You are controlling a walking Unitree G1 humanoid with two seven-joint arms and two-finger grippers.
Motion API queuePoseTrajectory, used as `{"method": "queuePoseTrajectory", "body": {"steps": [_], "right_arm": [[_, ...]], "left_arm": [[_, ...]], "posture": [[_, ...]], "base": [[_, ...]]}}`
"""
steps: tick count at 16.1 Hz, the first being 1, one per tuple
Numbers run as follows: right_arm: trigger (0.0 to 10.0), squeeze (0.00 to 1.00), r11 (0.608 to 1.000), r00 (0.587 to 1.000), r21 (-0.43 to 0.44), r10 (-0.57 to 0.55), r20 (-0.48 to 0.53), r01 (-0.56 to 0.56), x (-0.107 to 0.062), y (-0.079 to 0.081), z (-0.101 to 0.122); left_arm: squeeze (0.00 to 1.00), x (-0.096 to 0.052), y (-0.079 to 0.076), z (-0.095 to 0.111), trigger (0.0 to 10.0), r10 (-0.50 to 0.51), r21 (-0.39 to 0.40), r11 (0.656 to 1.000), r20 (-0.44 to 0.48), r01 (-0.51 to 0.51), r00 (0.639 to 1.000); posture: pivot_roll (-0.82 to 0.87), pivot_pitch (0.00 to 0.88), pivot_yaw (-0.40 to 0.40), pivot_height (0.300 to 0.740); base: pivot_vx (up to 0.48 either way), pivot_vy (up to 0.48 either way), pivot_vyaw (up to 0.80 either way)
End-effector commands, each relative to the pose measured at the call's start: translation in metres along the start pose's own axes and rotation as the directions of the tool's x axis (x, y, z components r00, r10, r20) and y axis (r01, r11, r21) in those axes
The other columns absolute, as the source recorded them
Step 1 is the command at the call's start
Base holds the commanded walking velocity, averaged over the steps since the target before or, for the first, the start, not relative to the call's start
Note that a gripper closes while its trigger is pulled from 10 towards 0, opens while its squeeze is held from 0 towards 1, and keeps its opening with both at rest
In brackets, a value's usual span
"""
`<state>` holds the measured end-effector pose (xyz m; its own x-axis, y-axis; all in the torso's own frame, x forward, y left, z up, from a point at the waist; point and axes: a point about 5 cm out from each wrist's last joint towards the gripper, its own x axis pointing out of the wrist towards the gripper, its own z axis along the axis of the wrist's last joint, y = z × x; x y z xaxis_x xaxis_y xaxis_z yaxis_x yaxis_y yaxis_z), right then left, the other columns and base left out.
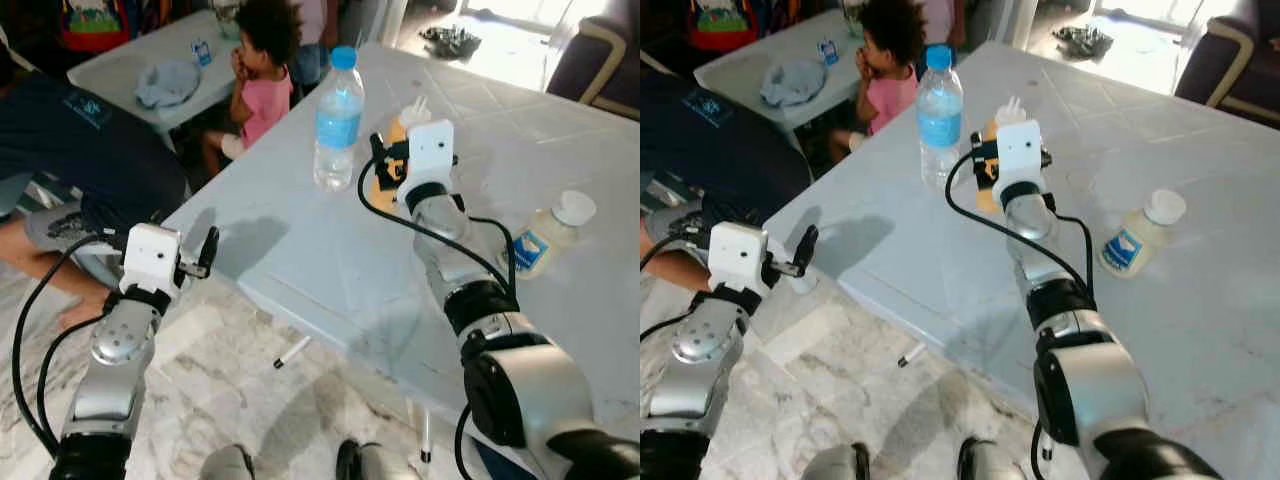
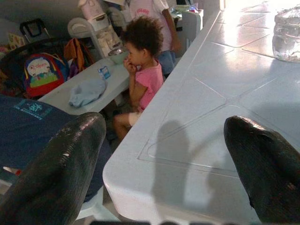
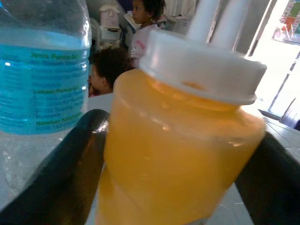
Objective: Restocking fridge
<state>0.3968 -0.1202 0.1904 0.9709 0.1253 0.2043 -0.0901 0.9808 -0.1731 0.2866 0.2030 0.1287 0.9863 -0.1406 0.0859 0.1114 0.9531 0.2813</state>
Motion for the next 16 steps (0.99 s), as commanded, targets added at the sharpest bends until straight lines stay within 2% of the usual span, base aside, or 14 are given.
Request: {"method": "queuePoseTrajectory", "body": {"steps": [1, 6, 7, 8, 9, 10, 12, 14, 16], "right_arm": [[0.0, 0.00, 1.000, 1.000, 0.010, -0.004, 0.023, 0.004, 0.004, -0.003, 0.006], [0.0, 0.00, 0.999, 0.999, 0.035, 0.003, 0.035, -0.004, 0.003, 0.002, 0.005], [0.7, 0.00, 0.999, 0.999, 0.042, 0.004, 0.044, -0.006, 0.002, 0.003, 0.006], [9.6, 0.00, 0.998, 0.997, 0.063, 0.020, 0.069, -0.024, -0.002, 0.007, 0.008], [10.0, 0.00, 0.997, 0.997, 0.077, 0.022, 0.074, -0.028, -0.003, 0.008, 0.008], [10.0, 0.00, 0.996, 0.996, 0.087, 0.028, 0.079, -0.035, -0.005, 0.010, 0.008], [10.0, 0.00, 0.991, 0.995, 0.115, 0.056, 0.088, -0.066, -0.021, 0.015, 0.007], [10.0, 0.00, 0.981, 0.988, 0.124, 0.140, 0.067, -0.147, -0.049, 0.023, 0.001], [10.0, 0.00, 0.962, 0.967, 0.113, 0.236, 0.097, -0.247, -0.073, 0.033, 0.002]], "left_arm": [[0.00, 0.001, 0.000, 0.002, 10.0, -0.010, 0.011, 1.000, -0.002, 0.010, 1.000], [0.00, 0.002, 0.001, 0.002, 10.0, -0.004, 0.012, 1.000, 0.000, 0.004, 1.000], [0.00, 0.002, 0.001, 0.002, 10.0, -0.003, 0.010, 1.000, 0.001, 0.003, 1.000], [0.00, 0.004, 0.001, 0.003, 10.0, 0.009, 0.005, 1.000, 0.001, -0.009, 1.000], [0.00, 0.004, 0.001, 0.003, 10.0, 0.020, 0.003, 1.000, -0.005, -0.020, 1.000], [0.00, 0.004, 0.002, 0.002, 10.0, 0.029, 0.004, 1.000, -0.012, -0.029, 1.000], [0.00, -0.001, 0.005, -0.004, 10.0, 0.074, -0.020, 0.997, -0.061, -0.075, 0.995], [0.00, -0.004, 0.001, -0.012, 10.0, 0.085, -0.023, 0.996, -0.089, -0.087, 0.992], [0.00, -0.003, -0.005, -0.016, 10.0, 0.077, -0.033, 0.996, -0.105, -0.081, 0.991]], "posture": [[0.17, 0.146, -0.020, 0.740], [0.16, 0.155, -0.020, 0.740], [0.16, 0.144, -0.024, 0.740], [0.15, 0.141, -0.029, 0.740], [0.15, 0.140, -0.029, 0.740], [0.14, 0.138, -0.026, 0.740], [0.11, 0.122, -0.023, 0.740], [0.09, 0.107, -0.016, 0.740], [0.07, 0.084, -0.016, 0.740]], "base": [[0.000, 0.000, 0.00], [0.000, 0.000, 0.00], [0.000, 0.000, 0.00], [0.000, 0.000, 0.00], [0.000, 0.000, 0.00], [0.000, 0.000, 0.00], [0.000, 0.000, 0.00], [0.000, 0.000, 0.00], [0.000, 0.000, 0.00]]}}
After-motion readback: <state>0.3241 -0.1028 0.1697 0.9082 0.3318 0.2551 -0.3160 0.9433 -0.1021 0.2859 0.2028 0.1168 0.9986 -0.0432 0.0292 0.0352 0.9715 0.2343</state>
